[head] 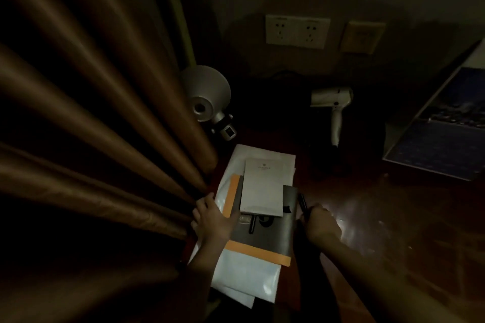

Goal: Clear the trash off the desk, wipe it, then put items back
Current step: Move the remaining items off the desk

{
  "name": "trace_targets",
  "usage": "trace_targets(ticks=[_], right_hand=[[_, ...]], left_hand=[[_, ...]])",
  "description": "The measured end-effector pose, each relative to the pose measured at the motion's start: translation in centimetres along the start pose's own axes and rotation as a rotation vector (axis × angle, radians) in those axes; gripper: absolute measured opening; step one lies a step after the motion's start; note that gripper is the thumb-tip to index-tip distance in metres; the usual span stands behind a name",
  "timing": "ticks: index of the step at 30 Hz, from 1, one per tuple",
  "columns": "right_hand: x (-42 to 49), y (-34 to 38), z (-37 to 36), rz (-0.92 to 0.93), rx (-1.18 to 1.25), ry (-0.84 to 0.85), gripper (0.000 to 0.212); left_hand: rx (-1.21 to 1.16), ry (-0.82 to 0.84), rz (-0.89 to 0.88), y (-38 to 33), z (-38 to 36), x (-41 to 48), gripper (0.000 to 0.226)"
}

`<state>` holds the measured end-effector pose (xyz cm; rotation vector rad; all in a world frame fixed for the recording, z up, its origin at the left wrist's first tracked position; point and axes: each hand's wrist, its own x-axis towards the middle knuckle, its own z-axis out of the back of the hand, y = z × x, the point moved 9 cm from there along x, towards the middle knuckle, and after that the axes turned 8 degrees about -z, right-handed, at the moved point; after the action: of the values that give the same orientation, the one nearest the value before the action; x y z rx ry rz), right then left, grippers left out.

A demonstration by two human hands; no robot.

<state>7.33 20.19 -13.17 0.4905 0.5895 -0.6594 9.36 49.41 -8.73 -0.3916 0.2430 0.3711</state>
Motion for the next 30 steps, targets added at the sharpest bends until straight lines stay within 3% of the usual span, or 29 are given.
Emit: trace_targets(ticks=[4, 8, 11, 13, 17, 23, 27, 30], right_hand=[[-1.7, -1.1, 0.3, -0.11, 0.305, -0.057, 0.028], [-2.2, 1.5, 1.3, -0.053, 0.474, -0.147, 0.018], [-2.4, 4.8, 0.4, 0.027, 0.604, -0.074, 0.016], [-2.3, 6.3, -0.1, 0.031, 0.656, -0.031, 0.029], [-1.0, 6.5, -1.8, -0.066, 0.517, -0.006, 0.057], [-0.9, 5.9, -3.6, -0.085, 0.47, 0.082, 0.047], [-2.2, 6.5, -3.5, -0.142, 0.371, -0.047, 0.089], [-2.7, 7.3, -2.9, -0.206, 0.219, -0.094, 0.089]], left_hand=[[0.039, 0.132, 0.027, 0.9, -1.2, 0.9, 0.1], [0.081, 0.187, 0.021, 0.4, -1.3, 2.3, 0.097], [0.103, 0.205, 0.015, 0.0, -1.6, 2.9, 0.094], [0.123, 0.208, 0.017, -0.2, -1.8, 3.1, 0.093], [0.132, 0.222, 0.024, 0.0, -2.0, 3.7, 0.091], [0.167, 0.248, 0.057, 0.8, -2.2, 3.6, 0.095], [0.168, 0.254, 0.062, 0.9, -2.5, 3.6, 0.099], [0.187, 0.241, 0.058, 0.5, -2.4, 3.4, 0.1]])
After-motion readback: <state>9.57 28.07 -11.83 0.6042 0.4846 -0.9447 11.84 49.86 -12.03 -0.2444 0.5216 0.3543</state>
